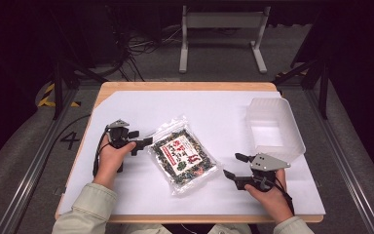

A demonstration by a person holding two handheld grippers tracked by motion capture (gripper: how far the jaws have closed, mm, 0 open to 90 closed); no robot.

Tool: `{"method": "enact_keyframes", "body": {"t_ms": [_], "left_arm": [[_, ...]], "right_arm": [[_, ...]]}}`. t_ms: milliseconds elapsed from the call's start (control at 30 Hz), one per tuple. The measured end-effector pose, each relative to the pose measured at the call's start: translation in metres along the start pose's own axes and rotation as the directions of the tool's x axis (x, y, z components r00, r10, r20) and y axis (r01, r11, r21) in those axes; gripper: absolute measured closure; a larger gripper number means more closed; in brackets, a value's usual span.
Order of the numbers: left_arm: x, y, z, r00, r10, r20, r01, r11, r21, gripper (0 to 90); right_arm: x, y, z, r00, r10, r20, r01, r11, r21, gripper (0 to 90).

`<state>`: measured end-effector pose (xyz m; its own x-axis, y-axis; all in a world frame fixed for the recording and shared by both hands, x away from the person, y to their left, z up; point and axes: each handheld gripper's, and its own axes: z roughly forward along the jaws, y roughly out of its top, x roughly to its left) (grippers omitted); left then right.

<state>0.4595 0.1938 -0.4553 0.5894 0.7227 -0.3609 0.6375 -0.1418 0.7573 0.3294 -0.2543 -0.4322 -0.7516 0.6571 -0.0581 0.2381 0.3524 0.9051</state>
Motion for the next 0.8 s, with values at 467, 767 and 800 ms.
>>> {"method": "enact_keyframes", "body": {"t_ms": [467,767,800], "left_arm": [[0.0023,-0.0028,0.0007,0.9995,-0.019,0.023,0.018,0.9982,0.057,31.0],[0.0010,-0.0032,0.0011,0.9987,-0.009,0.050,0.005,0.9969,0.079,52.1],[0.0014,-0.0034,0.0012,0.9985,-0.010,0.054,0.006,0.9969,0.078,52.7]], "right_arm": [[0.0007,0.0000,0.0005,1.0000,-0.002,-0.008,0.002,1.000,0.005,26.7],[0.0011,0.0001,0.0004,1.0000,-0.006,-0.006,0.006,1.000,0.010,26.9],[0.0011,0.0001,0.0006,1.0000,-0.006,-0.006,0.006,1.000,0.011,26.9]]}}
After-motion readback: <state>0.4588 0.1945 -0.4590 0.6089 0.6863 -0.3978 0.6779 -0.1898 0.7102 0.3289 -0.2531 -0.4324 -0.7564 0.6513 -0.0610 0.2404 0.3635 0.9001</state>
